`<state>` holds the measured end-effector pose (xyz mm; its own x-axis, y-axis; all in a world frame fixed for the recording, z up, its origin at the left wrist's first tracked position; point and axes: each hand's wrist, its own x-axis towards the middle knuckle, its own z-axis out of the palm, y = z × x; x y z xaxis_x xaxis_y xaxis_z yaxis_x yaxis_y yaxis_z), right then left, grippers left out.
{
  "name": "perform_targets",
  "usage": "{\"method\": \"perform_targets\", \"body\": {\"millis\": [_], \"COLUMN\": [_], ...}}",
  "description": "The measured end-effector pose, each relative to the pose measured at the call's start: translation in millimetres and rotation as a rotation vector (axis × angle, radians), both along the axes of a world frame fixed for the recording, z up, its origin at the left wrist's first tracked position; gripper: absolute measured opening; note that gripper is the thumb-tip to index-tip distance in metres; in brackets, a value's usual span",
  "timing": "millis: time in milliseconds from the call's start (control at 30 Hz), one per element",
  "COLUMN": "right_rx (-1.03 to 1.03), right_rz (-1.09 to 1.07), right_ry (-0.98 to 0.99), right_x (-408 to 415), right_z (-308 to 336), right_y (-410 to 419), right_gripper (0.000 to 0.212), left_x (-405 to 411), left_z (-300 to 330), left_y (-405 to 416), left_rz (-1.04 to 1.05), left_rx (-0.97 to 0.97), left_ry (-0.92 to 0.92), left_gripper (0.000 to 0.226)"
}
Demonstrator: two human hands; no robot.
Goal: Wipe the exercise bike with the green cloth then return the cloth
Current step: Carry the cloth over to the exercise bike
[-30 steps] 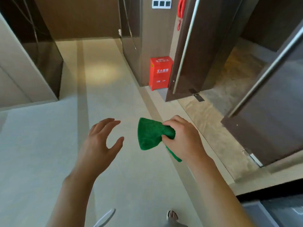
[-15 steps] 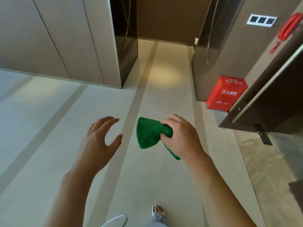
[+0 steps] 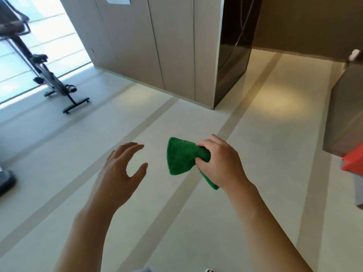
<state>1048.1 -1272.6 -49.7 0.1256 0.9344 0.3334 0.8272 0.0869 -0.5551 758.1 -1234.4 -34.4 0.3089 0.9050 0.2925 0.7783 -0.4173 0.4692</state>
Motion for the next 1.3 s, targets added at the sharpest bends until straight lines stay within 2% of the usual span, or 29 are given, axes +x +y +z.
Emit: {"method": "perform_targets", "body": {"millis": [300,533,833,1300], "right_rx": [-0.009,-0.025,-0.031,-0.022], "right_rz": [0.223,0.247,0.243,0.364], "right_ry": [0.002,-0.051,-0.161,-0.169], "right_x": [-71,-136,-265,-407], "right_z": [-5,-9,7,14], "right_y": [61,113,207,313], "right_gripper": [0.029,0.029,0.03,0.03], "left_x": [-61,-127,-251,-399], "left_z": [-7,-24,-23,-41], "left_y": [11,61,160,207], "left_rz": [0.207,0.238,0.243,0.43], "left_rx": [0.018,-0.002,0.022,-0.009], "left_ry": [-0.017,-0.099,-0.19,-0.269], "left_gripper": [0.049,0.048,0.045,0.044]}}
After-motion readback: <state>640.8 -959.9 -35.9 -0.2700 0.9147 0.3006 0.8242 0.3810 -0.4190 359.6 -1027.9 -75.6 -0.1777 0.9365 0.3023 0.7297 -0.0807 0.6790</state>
